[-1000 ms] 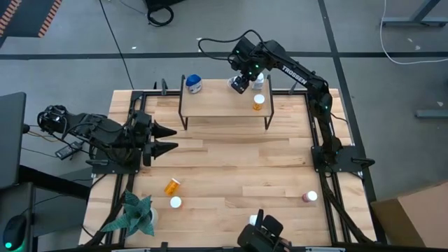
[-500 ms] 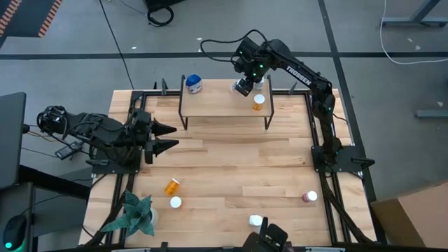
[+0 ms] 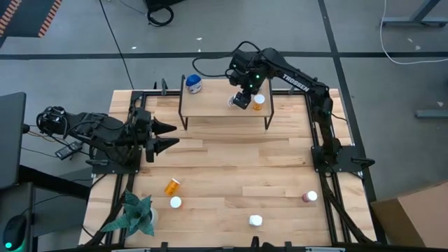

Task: Pick and place medicine bottles onto shelf by color
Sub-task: Put the top white medicine bottle on the shelf

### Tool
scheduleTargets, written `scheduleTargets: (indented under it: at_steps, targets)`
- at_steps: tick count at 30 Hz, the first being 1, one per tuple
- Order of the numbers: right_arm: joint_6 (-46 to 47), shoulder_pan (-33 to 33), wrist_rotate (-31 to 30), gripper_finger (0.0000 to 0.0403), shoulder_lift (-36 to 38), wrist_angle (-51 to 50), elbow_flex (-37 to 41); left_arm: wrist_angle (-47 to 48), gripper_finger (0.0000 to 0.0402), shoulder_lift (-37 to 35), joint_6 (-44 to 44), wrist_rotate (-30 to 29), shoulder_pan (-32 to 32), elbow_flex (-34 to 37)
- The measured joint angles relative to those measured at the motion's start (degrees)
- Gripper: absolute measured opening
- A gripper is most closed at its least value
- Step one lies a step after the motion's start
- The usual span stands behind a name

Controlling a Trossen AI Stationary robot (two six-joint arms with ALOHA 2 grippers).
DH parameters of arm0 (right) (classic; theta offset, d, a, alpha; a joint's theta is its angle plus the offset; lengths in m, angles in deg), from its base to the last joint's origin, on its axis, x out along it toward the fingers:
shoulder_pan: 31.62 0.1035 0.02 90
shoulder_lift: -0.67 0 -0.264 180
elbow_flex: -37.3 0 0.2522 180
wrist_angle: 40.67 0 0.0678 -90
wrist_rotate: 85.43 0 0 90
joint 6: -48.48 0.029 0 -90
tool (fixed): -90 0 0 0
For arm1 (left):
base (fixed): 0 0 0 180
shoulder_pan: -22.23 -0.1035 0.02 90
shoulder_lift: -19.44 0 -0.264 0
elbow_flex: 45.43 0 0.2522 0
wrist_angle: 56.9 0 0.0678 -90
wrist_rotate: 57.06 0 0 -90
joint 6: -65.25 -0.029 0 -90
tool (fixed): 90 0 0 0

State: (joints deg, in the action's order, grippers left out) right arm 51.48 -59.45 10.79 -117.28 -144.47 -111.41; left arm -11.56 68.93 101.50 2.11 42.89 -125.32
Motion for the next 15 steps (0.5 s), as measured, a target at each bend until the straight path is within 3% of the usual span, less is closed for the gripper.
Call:
scheduleTargets:
  at_steps: [7, 15]
  targets:
    - [2.22, 0.83, -0.02, 0.0216, 0.00, 0.00, 0.00, 0.02, 0.0291, 0.00, -0.49, -0.69, 0.00, 0.00]
    - [5.03, 2.73, 4.37, 0.0216, 1.35, 0.02, -0.02, 2.30, 0.0291, 4.09, -14.44, -13.52, -7.21, -0.04]
